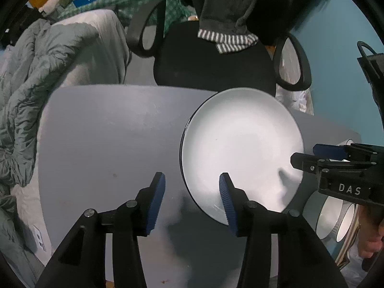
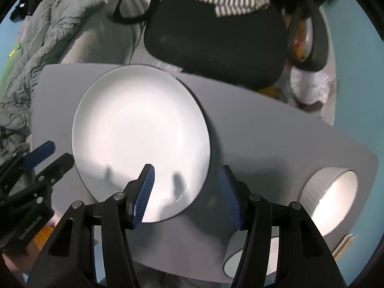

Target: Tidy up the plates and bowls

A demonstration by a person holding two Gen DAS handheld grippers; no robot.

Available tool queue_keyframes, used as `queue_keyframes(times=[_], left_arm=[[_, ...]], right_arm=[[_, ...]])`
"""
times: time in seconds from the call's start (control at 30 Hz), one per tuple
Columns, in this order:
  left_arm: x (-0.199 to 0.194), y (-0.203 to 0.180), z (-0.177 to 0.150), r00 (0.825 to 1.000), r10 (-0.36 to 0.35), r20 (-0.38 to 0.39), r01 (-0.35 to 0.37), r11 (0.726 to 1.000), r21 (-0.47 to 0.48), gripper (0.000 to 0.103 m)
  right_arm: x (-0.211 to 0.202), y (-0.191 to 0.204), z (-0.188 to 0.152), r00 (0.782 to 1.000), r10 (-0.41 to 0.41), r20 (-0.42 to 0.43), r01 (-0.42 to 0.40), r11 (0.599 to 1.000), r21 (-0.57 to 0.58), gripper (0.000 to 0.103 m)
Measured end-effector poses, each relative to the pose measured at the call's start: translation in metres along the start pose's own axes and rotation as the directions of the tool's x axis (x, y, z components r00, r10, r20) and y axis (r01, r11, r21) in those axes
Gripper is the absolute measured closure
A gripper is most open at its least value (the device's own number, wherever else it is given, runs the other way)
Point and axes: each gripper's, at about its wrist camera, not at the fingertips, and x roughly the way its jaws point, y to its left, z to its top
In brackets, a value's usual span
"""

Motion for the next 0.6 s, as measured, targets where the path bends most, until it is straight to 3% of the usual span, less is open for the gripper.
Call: queue_keyframes(times=[0.3, 0.6], left_arm=[[-0.05, -0.007, -0.018, 0.995, -0.004, 0.104, 0.005, 1.0, -0.013, 0.04], [-0.107, -0.009, -0.038, 0.977, -0.003, 0.212, 0.009, 1.0, -0.026, 0.034]], right_arm=[[-0.054, 0.014, -0.019, 0.978, -0.093, 0.188, 0.099, 0.995, -0.021, 0.035], [-0.096, 0.025, -0.04, 0.953, -0.092, 0.29, 0.094, 0.996, 0.007, 0.035]])
